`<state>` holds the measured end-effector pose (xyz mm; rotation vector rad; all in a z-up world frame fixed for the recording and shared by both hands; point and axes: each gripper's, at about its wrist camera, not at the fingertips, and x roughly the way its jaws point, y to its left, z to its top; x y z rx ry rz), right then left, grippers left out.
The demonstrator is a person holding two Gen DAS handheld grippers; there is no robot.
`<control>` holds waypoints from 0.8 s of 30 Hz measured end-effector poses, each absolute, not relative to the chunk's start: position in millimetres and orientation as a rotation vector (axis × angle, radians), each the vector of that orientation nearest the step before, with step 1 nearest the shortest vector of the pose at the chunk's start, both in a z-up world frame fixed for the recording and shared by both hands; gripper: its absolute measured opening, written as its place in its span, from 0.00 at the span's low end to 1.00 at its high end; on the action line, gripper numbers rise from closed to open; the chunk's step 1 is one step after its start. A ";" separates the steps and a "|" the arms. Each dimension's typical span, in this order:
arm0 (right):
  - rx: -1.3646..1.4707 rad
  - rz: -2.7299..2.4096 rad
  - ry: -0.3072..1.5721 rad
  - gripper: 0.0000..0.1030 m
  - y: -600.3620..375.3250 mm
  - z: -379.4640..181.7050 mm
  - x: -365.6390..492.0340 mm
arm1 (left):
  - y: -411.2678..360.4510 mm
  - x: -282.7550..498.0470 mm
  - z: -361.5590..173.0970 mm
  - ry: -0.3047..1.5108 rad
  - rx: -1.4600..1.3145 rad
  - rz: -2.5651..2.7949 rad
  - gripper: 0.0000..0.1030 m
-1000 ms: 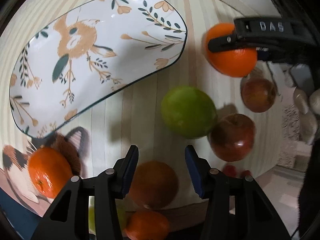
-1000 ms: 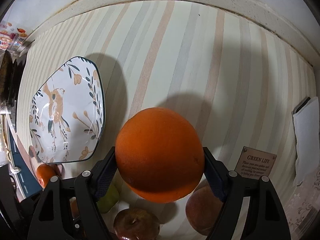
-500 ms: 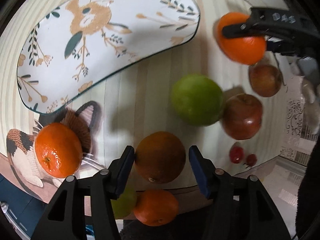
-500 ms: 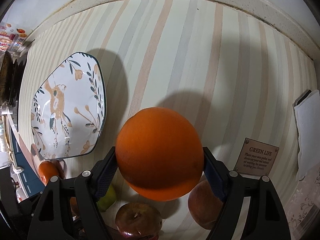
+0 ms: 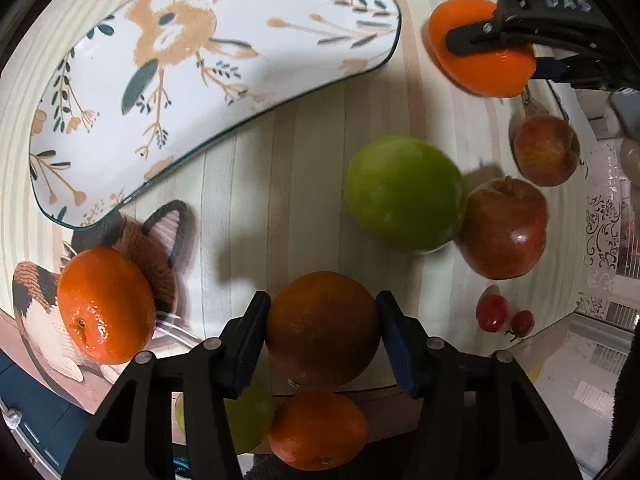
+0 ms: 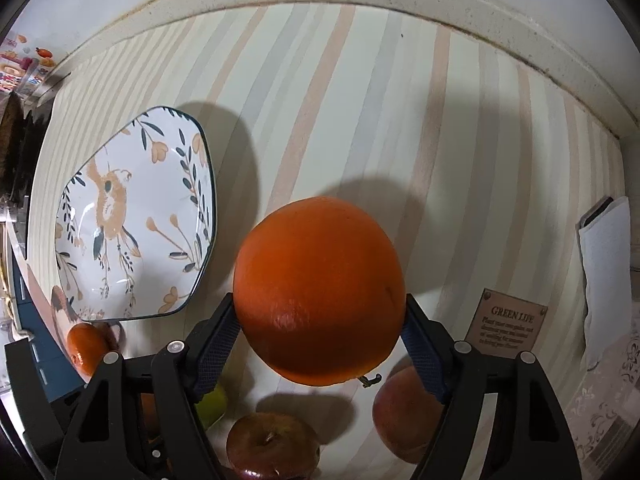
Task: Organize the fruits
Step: 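Carry both fruits onto the white oval plate and open both tools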
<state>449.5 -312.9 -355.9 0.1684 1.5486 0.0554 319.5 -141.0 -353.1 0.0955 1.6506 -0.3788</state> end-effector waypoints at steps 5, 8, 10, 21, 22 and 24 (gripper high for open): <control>0.157 0.065 1.505 0.76 -308.9 -351.2 441.0 | -140.0 322.4 -326.8 1.598 0.077 -0.373 0.50; 0.186 0.080 1.489 0.76 -306.1 -342.9 435.1 | -134.5 330.0 -304.4 1.554 0.039 -0.368 0.50; 0.201 0.099 1.478 0.76 -302.5 -334.1 433.2 | -128.9 338.0 -286.5 1.522 -0.002 -0.361 0.50; 0.196 0.289 1.415 0.76 -228.9 -298.2 474.2 | -59.2 442.8 -272.1 1.448 -0.174 -0.174 0.48; 0.180 0.278 1.422 0.76 -221.3 -303.6 480.8 | -49.3 454.1 -278.1 1.465 -0.198 -0.148 0.50; 0.182 0.275 1.435 0.76 -215.7 -314.1 491.9 | -40.0 466.2 -288.7 1.485 -0.206 -0.114 0.50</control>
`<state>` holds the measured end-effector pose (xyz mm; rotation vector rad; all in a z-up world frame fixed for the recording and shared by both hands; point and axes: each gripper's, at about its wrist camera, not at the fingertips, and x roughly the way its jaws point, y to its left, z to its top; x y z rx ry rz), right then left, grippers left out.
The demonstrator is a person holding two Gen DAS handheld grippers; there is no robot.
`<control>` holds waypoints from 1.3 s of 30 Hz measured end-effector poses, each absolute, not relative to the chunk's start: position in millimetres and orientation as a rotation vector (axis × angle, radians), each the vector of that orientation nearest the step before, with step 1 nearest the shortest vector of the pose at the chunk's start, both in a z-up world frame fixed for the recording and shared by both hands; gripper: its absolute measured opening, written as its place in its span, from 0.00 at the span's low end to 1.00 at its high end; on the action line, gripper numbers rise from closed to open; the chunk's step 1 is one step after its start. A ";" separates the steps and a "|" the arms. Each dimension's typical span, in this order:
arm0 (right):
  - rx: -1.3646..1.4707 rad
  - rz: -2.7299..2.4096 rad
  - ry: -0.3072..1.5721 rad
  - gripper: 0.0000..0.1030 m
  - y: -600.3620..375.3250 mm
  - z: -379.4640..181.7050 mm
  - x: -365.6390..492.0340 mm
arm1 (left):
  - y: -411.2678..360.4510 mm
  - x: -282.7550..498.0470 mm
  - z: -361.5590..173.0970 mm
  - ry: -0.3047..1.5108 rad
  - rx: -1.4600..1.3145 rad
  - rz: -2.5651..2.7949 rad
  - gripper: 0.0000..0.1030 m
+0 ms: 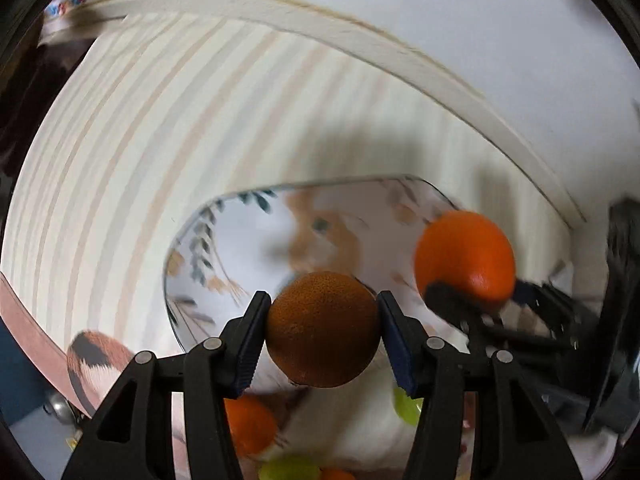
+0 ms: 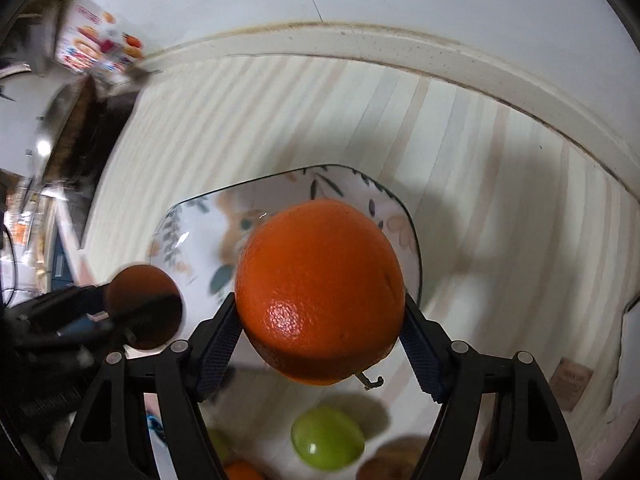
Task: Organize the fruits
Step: 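Carry both fruits onto the white oval plate and open both tools, then grasp a green apple with the left tool while the right grasps a tangerine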
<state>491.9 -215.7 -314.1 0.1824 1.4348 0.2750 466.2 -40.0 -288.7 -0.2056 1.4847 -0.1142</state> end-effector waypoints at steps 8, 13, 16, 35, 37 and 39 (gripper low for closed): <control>0.174 0.280 1.476 0.76 -198.4 -339.4 508.1 | -26.0 490.9 -319.1 1.571 -0.251 -0.084 0.50; 0.182 0.286 1.486 0.77 -199.1 -340.7 512.6 | -25.4 496.0 -332.4 1.600 -0.270 -0.054 0.51; 0.198 0.286 1.500 0.78 -201.2 -341.2 514.1 | -23.7 497.0 -332.1 1.603 -0.287 -0.054 0.61; 0.061 0.233 1.373 0.92 -196.7 -255.5 451.0 | -13.5 413.3 -236.4 1.352 -0.163 0.058 0.83; 0.057 0.228 1.354 0.92 -196.2 -246.3 438.3 | -12.7 398.6 -225.1 1.328 -0.158 0.065 0.83; 0.054 0.223 1.334 0.92 -196.2 -235.1 424.1 | -10.8 384.4 -212.5 1.300 -0.144 0.065 0.83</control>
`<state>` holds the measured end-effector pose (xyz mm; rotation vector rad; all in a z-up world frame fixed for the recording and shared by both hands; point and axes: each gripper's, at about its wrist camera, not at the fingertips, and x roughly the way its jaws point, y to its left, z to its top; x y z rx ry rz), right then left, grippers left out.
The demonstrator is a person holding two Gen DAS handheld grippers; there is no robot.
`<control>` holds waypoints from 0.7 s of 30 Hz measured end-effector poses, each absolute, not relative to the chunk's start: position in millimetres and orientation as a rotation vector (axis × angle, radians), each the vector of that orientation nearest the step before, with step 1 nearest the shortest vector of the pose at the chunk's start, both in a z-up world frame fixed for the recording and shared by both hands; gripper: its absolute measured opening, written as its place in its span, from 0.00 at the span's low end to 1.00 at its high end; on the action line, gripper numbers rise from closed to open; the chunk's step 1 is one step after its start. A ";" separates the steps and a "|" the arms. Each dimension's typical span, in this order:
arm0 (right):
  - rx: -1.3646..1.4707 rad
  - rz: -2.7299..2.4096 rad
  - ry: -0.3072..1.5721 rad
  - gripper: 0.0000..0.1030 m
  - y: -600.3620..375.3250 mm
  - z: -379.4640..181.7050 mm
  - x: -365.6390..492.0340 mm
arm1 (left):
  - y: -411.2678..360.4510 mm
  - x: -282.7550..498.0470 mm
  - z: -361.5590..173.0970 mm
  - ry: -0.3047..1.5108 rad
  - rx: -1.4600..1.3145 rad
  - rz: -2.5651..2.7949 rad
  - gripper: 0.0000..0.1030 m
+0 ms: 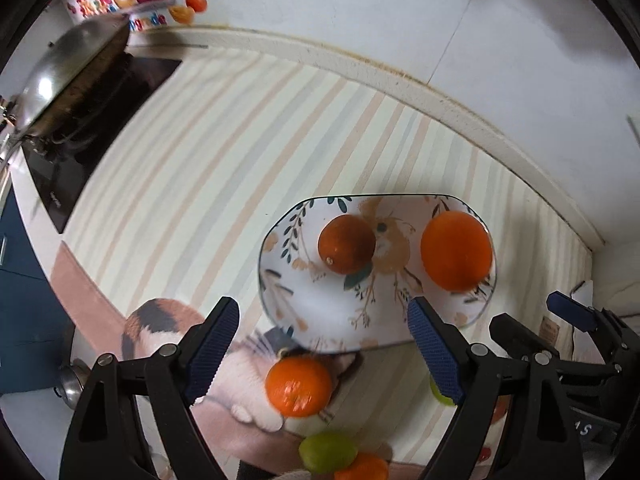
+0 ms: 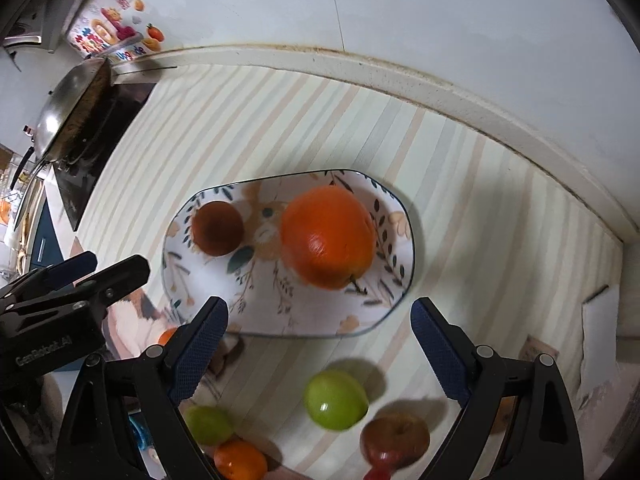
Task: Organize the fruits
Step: 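Grasp a green apple with the left tool while the right grasps a tangerine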
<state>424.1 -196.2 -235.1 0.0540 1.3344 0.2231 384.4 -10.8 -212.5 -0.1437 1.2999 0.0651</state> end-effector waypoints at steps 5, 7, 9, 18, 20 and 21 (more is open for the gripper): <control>0.055 0.203 1.283 0.92 -197.2 -206.4 393.9 | -10.9 357.3 -188.9 1.254 -0.113 0.038 0.83; 0.057 0.190 1.262 0.92 -198.6 -192.6 379.8 | -12.4 346.5 -179.3 1.246 -0.103 0.017 0.83; 0.070 0.186 1.247 0.92 -200.0 -183.8 371.8 | -13.8 336.6 -171.9 1.237 -0.097 -0.001 0.83; 0.103 0.190 1.196 0.92 -195.2 -148.8 333.7 | -9.6 306.9 -146.8 1.192 -0.078 -0.027 0.83; 0.123 0.197 1.188 0.92 -195.3 -144.3 328.7 | -7.0 303.4 -145.0 1.190 -0.082 -0.028 0.83; 0.131 0.197 1.184 0.92 -195.3 -141.4 326.0 | -6.0 301.9 -145.1 1.191 -0.082 -0.030 0.83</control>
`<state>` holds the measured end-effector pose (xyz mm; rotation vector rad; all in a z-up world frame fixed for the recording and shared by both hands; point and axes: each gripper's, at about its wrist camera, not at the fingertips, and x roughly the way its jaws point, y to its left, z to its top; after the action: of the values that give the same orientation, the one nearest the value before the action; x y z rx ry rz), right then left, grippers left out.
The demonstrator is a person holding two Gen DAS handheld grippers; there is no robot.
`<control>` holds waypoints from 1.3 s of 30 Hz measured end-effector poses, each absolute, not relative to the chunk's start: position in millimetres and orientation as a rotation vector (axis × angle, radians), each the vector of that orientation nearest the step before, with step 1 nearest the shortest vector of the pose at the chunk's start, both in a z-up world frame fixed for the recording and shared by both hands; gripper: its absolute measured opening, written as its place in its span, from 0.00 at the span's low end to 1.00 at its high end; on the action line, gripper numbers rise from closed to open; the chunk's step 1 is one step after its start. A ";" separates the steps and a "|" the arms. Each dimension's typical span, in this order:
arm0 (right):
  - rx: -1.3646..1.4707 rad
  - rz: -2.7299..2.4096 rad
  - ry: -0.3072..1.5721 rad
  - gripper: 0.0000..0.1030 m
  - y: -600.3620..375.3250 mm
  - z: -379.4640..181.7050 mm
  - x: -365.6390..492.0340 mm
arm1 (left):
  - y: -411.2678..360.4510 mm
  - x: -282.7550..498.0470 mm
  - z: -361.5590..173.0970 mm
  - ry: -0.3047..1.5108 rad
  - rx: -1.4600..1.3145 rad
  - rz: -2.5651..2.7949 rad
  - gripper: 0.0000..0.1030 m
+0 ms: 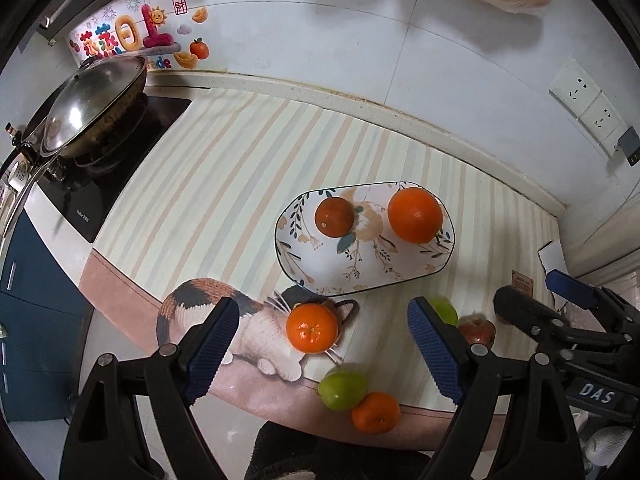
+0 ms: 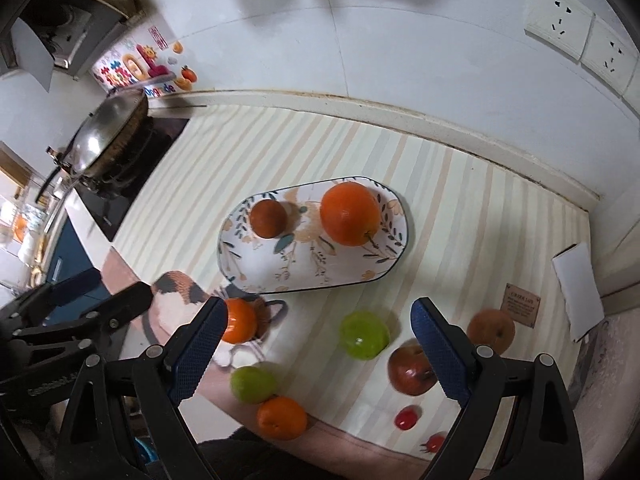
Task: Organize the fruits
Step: 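Grasp a green apple with the left tool while the right grasps a tangerine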
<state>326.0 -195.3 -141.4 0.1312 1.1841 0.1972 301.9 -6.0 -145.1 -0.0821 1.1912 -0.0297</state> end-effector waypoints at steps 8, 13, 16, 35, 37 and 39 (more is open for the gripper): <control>0.206 0.171 1.267 0.92 -210.7 -168.0 313.4 | -13.3 284.5 -187.5 1.334 -0.067 -0.077 0.83; 0.255 0.170 1.400 0.92 -220.1 -217.6 301.0 | -28.5 272.4 -252.2 1.501 -0.031 -0.127 0.83; 0.294 0.204 1.482 0.92 -220.8 -249.5 291.1 | -27.7 273.2 -290.5 1.601 -0.097 -0.153 0.83; 0.345 0.361 1.753 0.90 -175.3 -355.7 259.8 | -1.2 269.2 -348.4 1.704 -0.256 -0.125 0.60; 0.328 0.371 1.773 0.89 -163.8 -367.4 259.9 | 1.7 271.3 -349.2 1.706 -0.272 -0.127 0.61; 0.308 0.371 1.791 0.87 -154.3 -376.3 259.6 | 2.4 274.0 -353.2 1.713 -0.272 -0.132 0.62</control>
<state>259.6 -154.3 -376.3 0.3078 1.7914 0.3708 274.0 2.4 -353.2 -0.2717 1.7129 -0.1318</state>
